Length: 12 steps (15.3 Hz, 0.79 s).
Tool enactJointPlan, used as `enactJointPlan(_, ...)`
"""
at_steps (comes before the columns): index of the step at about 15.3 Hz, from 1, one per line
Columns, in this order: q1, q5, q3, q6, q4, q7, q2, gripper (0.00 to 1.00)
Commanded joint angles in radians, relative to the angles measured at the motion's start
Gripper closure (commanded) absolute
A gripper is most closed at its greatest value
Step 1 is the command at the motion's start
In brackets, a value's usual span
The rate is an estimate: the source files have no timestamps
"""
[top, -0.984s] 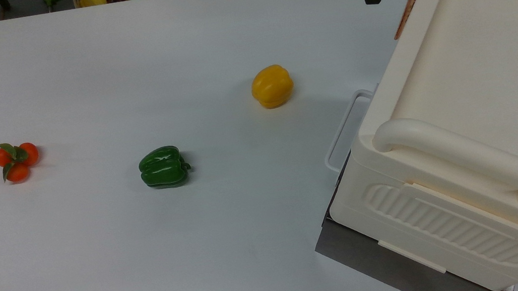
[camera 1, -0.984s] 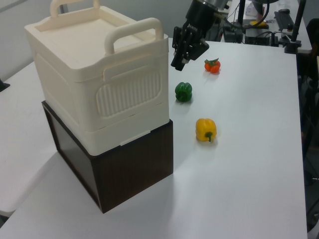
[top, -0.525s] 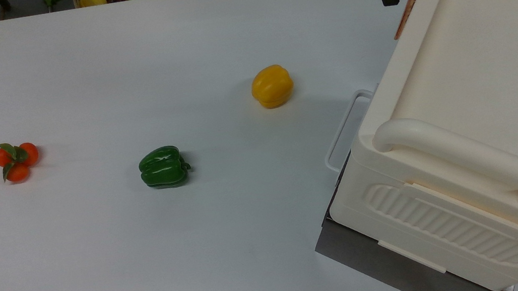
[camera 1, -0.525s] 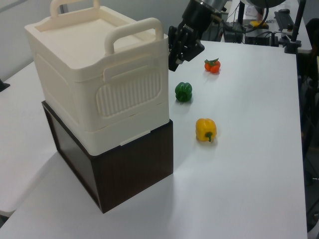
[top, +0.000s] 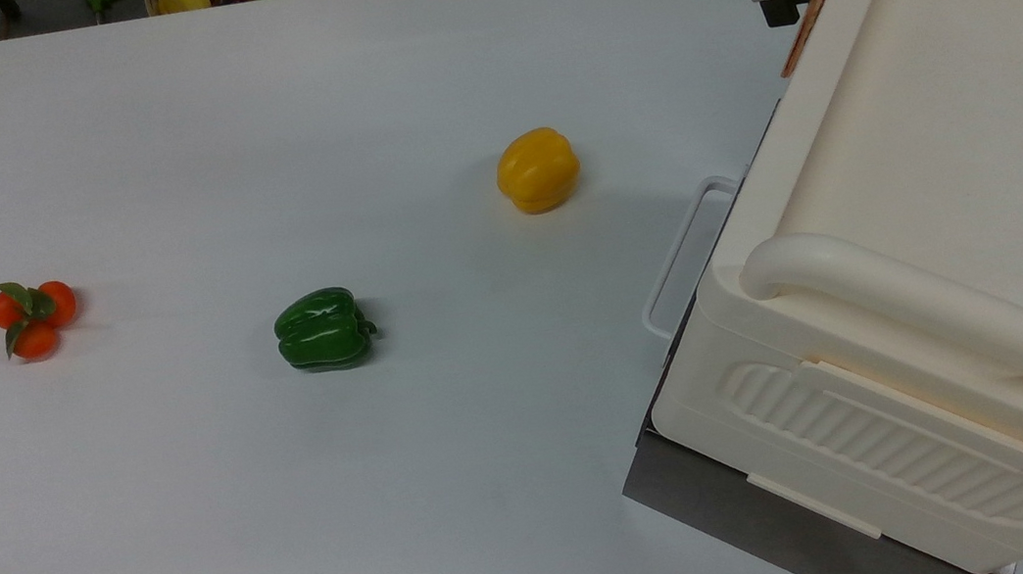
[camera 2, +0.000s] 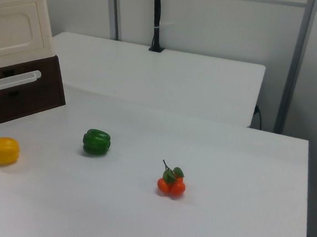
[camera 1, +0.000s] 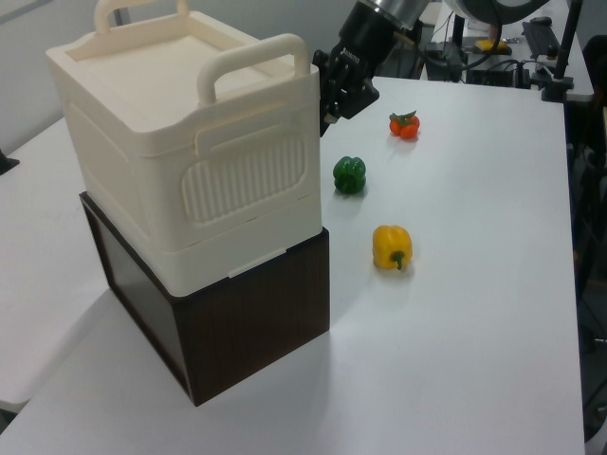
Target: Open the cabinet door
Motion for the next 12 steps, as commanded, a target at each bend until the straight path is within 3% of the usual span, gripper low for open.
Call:
enactJointPlan(1, 0.012, 0.01, 0.021, 0.057, 0.011, -0.023, 0.03, 0.73)
enactJointPlan(2, 0.012, 0.01, 0.026, 0.057, 0.011, -0.025, 0.03, 0.73)
enactJointPlan(3, 0.012, 0.007, 0.027, 0.057, 0.011, -0.025, 0.03, 0.79)
enactJointPlan(4, 0.012, 0.005, 0.029, 0.057, 0.01, -0.025, 0.03, 0.94)
enactJointPlan(5, 0.012, 0.005, 0.029, 0.057, 0.008, -0.025, 0.029, 1.0)
enactJointPlan(12, -0.004, 0.018, 0.03, 0.004, -0.009, -0.006, -0.014, 1.0)
